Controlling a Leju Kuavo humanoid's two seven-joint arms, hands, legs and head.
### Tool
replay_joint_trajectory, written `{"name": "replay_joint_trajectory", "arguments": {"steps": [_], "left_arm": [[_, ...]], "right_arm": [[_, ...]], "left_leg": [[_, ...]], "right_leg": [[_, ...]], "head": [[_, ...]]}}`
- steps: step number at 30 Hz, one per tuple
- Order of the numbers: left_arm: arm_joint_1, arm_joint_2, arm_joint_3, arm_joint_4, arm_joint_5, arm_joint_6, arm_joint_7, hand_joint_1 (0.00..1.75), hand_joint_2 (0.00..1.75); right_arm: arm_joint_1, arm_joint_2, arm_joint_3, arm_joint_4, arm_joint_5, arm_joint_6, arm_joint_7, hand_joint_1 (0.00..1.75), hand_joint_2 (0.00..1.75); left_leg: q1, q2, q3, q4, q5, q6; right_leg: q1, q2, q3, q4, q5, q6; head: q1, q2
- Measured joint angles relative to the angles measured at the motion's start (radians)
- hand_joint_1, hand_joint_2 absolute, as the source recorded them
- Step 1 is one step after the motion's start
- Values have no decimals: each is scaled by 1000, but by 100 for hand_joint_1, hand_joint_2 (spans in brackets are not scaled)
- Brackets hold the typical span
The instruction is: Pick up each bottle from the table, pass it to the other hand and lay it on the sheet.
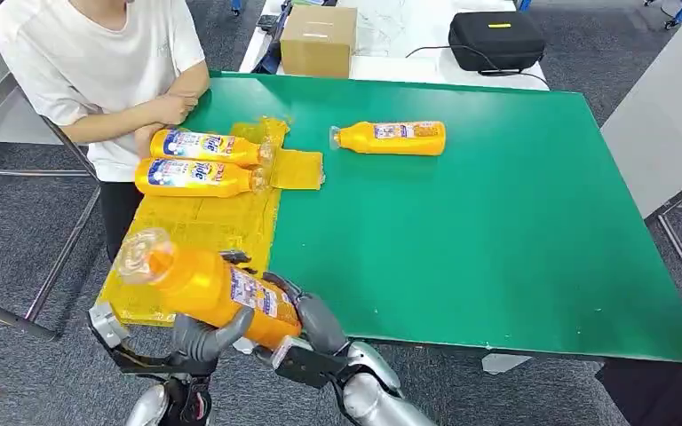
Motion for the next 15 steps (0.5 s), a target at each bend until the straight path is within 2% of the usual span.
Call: {"name": "replay_joint_trajectory", "arguments": {"steps": [8, 15], "left_arm": [[-13, 0, -5, 0, -4, -26, 3, 175, 175], [-28, 0, -16, 3, 10, -57, 23, 175, 175]], "right_arm": [[18, -4, -5, -32, -21, -3, -20, 0, 0], [54, -13, -21, -99, -78, -51, -48, 0, 0]], "left_leg": [[0, 0, 0, 0, 0, 0], [0, 0, 0, 0, 0, 0]], "right_leg": [[0, 0, 0, 0, 0, 0], [0, 0, 0, 0, 0, 0]], "head": [[0, 0], [0, 0]]}}
